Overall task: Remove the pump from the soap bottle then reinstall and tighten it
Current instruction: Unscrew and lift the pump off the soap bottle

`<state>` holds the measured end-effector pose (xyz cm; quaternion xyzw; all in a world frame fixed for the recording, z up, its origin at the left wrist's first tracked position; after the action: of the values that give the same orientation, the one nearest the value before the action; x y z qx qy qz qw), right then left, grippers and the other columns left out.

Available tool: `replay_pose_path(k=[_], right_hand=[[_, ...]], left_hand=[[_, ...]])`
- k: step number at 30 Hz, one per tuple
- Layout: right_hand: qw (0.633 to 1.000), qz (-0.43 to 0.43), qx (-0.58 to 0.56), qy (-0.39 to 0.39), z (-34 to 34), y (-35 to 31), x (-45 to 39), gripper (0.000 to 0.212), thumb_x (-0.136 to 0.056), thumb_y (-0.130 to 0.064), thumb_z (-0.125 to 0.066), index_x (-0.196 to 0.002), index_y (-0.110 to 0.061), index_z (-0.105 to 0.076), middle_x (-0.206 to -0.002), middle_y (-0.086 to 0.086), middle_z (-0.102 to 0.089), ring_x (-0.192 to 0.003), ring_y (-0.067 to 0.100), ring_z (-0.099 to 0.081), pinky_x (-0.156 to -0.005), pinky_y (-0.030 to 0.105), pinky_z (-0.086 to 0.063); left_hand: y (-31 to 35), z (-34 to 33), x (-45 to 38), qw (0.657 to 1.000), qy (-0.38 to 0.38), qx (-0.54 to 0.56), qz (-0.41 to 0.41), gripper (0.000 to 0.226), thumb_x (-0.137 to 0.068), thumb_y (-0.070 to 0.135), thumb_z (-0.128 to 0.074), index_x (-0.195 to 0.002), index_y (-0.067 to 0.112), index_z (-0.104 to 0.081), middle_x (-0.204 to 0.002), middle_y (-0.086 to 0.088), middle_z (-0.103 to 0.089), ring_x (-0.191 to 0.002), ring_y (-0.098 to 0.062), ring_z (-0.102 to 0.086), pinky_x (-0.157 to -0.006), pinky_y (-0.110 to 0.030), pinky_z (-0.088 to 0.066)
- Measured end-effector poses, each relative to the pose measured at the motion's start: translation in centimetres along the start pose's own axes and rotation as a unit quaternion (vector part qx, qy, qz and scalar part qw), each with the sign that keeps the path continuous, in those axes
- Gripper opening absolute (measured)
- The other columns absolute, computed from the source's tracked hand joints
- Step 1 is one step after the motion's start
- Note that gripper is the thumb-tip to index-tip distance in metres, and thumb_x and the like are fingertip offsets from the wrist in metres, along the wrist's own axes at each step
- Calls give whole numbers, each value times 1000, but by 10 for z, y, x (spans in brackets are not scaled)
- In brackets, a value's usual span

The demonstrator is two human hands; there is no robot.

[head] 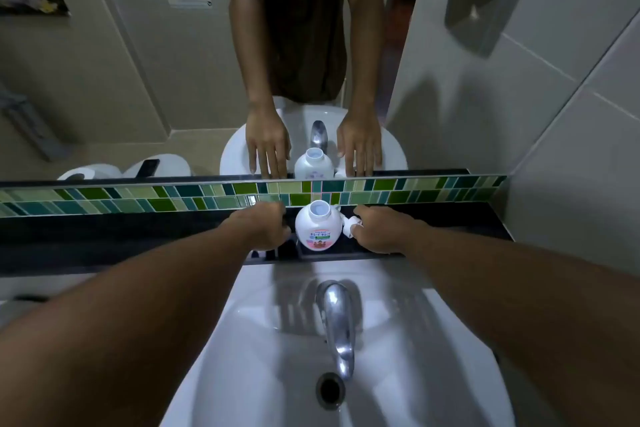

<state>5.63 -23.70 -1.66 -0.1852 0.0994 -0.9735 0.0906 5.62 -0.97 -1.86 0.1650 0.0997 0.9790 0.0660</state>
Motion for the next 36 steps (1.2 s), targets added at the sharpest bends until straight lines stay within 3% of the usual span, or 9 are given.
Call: replay_pose_path(k=[6, 13, 20, 25, 31, 36], right_hand=[[1000, -6, 12, -8, -5, 2, -1, 44, -98, -42, -48, -133, -17, -50, -141, 11, -55, -126, 33, -50, -99, 45, -43], [1000, -10, 0, 7, -10, 6, -7, 55, -96, -44, -50, -144, -18, -44, -147, 9, -51, -132, 32, -47, -105, 47, -42], [998, 15, 17, 58, -19, -1, -13, 44, -97, -50, -51, -130, -22, -53, -136, 8, -58, -124, 33, -52, -98, 46, -42], [993, 20, 42, 107, -23, -1, -14, 29, -99, -41, -54, -118, -19, -53, -127, 9, -63, -116, 36, -58, -89, 45, -41], [986, 10, -13, 167, -7, 15, -6, 23, -91, -33, -60, -109, -20, -56, -112, 5, -66, -99, 32, -61, -81, 41, -46], [975, 32, -66, 212, 16, 19, 6, 28, -79, -35, -72, -98, -24, -53, -98, 0, -62, -86, 28, -58, -70, 36, -42]], left_hand=[[-2, -9, -1, 1000, -5, 2, 7, 44, -88, 43, -61, -122, 15, -57, -118, -14, -68, -103, -34, -63, -82, -38, -51], [6, -13, -3, 998, -8, 46, -30, 56, -76, 51, -70, -121, 21, -57, -115, -7, -71, -100, -30, -66, -85, -42, -56], [20, -10, -2, 968, 57, 238, -59, 98, -52, 52, -91, -138, 26, -51, -127, 2, -69, -110, -22, -67, -95, -44, -56], [30, -12, -10, 950, 90, 293, -60, 80, -63, 29, -97, -134, 20, -62, -121, 1, -72, -109, -19, -66, -96, -33, -51], [32, -14, -15, 949, 86, 299, -57, 81, -63, 25, -97, -137, 20, -62, -123, 3, -72, -111, -16, -65, -98, -27, -47], [34, -14, -14, 948, 87, 301, -58, 76, -64, 23, -97, -133, 20, -65, -121, 3, -74, -109, -15, -66, -95, -26, -47]])
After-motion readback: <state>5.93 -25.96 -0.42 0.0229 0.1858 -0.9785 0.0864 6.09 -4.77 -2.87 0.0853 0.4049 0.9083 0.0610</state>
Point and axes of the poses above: each hand's wrist, its own x-axis away from the middle knuckle, its own z-axis out of the back of the hand, y = z × x, the point moved 6 cm from there along -x, towards the middle knuckle
